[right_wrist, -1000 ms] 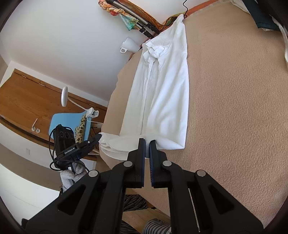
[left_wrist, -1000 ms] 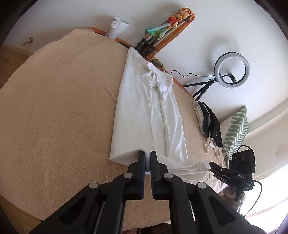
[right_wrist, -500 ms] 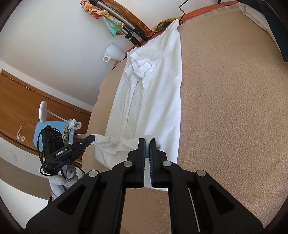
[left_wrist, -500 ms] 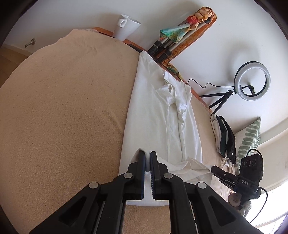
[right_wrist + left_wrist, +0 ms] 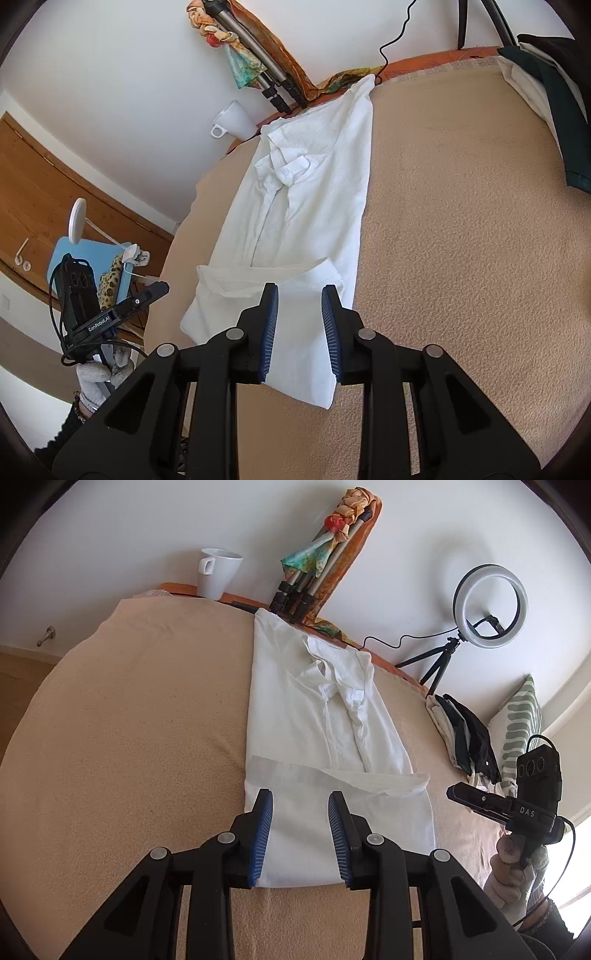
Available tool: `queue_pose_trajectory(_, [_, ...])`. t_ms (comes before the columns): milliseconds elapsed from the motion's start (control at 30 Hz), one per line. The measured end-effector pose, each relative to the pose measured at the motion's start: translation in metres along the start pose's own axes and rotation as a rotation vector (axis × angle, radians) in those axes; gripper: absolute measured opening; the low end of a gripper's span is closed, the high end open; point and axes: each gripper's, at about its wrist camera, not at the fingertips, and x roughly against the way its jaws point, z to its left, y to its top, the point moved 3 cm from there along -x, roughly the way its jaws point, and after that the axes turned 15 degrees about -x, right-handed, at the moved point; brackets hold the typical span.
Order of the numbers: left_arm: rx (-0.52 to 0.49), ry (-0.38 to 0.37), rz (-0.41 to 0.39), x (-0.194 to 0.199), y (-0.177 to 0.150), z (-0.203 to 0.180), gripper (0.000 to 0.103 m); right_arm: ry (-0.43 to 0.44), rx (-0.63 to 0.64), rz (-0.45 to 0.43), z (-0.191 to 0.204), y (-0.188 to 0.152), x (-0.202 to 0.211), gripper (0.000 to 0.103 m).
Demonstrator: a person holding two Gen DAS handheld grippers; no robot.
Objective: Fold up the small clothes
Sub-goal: 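Fold the hem end over toward the collar with the right gripper, then open, then move both grippers to the collar end of the folded shirt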
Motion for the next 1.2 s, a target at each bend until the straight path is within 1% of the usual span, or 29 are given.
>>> queue_pose_trajectory(67, [-0.021,-0.013,0.031,-0.007,-0.006,-0.006,0.029,0.008,0.048,0.027,0.006,-0.009,-0.001,0.026])
queue_pose_trajectory(167, [-0.038,-0.04,0.087,-0.025,-0.011,-0.012,0.029,0.002,0.084,0.089,0.008,-0.022,-0.015,0.026])
queue_pose_trajectory(233, [-0.037,-0.046,0.107,-0.036,-0.011,-0.014,0.029,-0.014,0.094,0.121,0.007,-0.029,-0.028,0.026])
queue_pose_trajectory(300, [-0.026,-0.035,0.111,-0.045,-0.008,-0.012,0.029,-0.037,0.095,0.129,0.006,-0.03,-0.038,0.026])
queue_pose_trajectory(367, [-0.009,-0.013,0.113,-0.052,-0.005,-0.007,0.029,-0.07,0.078,0.116,0.001,-0.025,-0.045,0.026])
queue_pose_trajectory(467, [0.0,0.05,0.1,-0.057,0.003,0.002,0.029,-0.139,0.059,0.069,-0.007,-0.013,-0.049,0.026])
queue_pose_trajectory(533, [0.006,0.088,0.086,-0.058,0.01,0.009,0.029,-0.166,0.047,0.04,-0.009,-0.005,-0.047,0.026])
queue_pose_trajectory(633, [0.016,0.113,0.063,-0.056,0.022,0.016,0.029,-0.163,0.037,0.013,-0.008,0.003,-0.041,0.027])
queue_pose_trajectory(700, [0.016,0.127,0.049,-0.055,0.03,0.018,0.029,-0.17,0.046,-0.002,-0.007,0.006,-0.037,0.03])
queue_pose_trajectory(767, [0.024,0.124,0.041,-0.055,0.037,0.019,0.031,-0.172,0.059,-0.008,-0.004,0.007,-0.035,0.04])
queue_pose_trajectory(800, [0.025,0.12,0.038,-0.056,0.041,0.021,0.032,-0.173,0.064,-0.012,-0.003,0.008,-0.035,0.042])
queue_pose_trajectory(900, [0.009,0.12,0.033,-0.059,0.052,0.022,0.032,-0.175,0.076,-0.02,-0.002,0.01,-0.035,0.043])
queue_pose_trajectory(1100, [0.021,0.075,0.026,-0.069,0.077,0.032,0.035,-0.178,0.069,-0.031,-0.006,0.026,-0.037,0.043])
queue_pose_trajectory(1200, [0.037,0.042,0.017,-0.077,0.094,0.042,0.042,-0.18,0.067,-0.036,-0.006,0.041,-0.043,0.043])
